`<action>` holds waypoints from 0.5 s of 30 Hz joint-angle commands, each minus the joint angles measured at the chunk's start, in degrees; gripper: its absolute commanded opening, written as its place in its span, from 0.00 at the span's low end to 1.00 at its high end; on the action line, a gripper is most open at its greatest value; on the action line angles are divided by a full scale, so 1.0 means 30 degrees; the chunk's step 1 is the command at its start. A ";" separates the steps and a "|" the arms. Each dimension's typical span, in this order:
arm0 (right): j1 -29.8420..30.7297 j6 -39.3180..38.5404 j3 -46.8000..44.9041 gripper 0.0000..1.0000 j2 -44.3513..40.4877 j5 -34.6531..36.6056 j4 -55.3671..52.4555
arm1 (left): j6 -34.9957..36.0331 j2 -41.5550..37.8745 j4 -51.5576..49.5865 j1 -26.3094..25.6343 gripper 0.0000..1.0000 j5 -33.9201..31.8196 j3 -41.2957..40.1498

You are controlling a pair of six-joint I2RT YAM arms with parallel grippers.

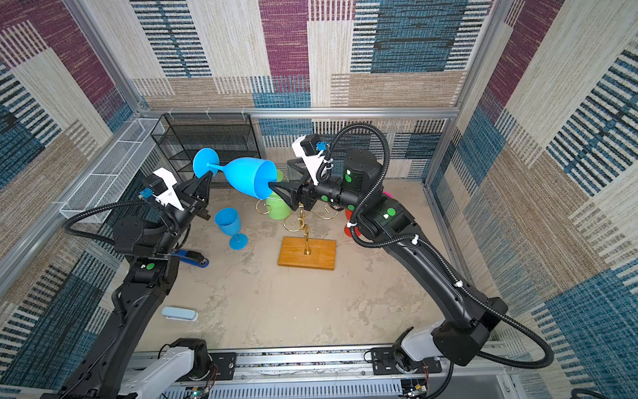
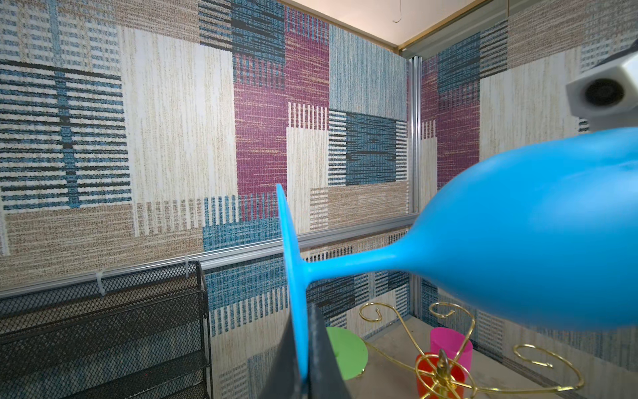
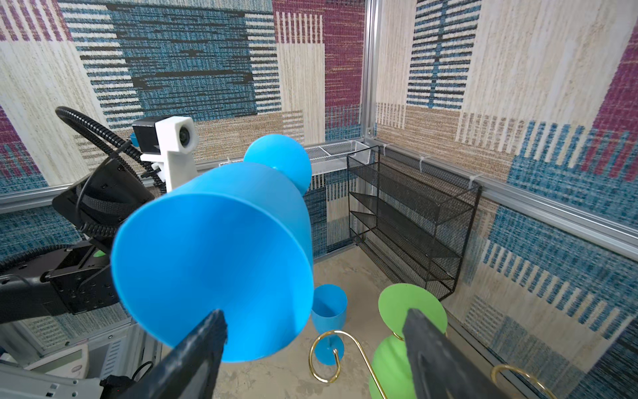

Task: Take the wine glass off the wine glass rack
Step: Pass the wine glass.

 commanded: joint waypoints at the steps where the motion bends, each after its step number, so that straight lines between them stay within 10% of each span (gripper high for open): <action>1: 0.0001 0.0448 0.0733 0.70 0.0884 -0.0879 0.0850 | -0.0691 -0.0067 0.1162 0.0000 0.00 0.0573 -0.0101; 12: -0.0006 0.0889 0.1685 0.05 0.2174 -0.2088 0.0865 | -0.0368 -0.0081 0.0693 0.0008 0.00 0.0678 -0.0252; 15: -0.0006 0.1313 0.1662 0.00 0.2208 -0.1980 0.0902 | -0.0041 -0.0106 -0.0173 0.0002 0.00 0.0501 -0.0253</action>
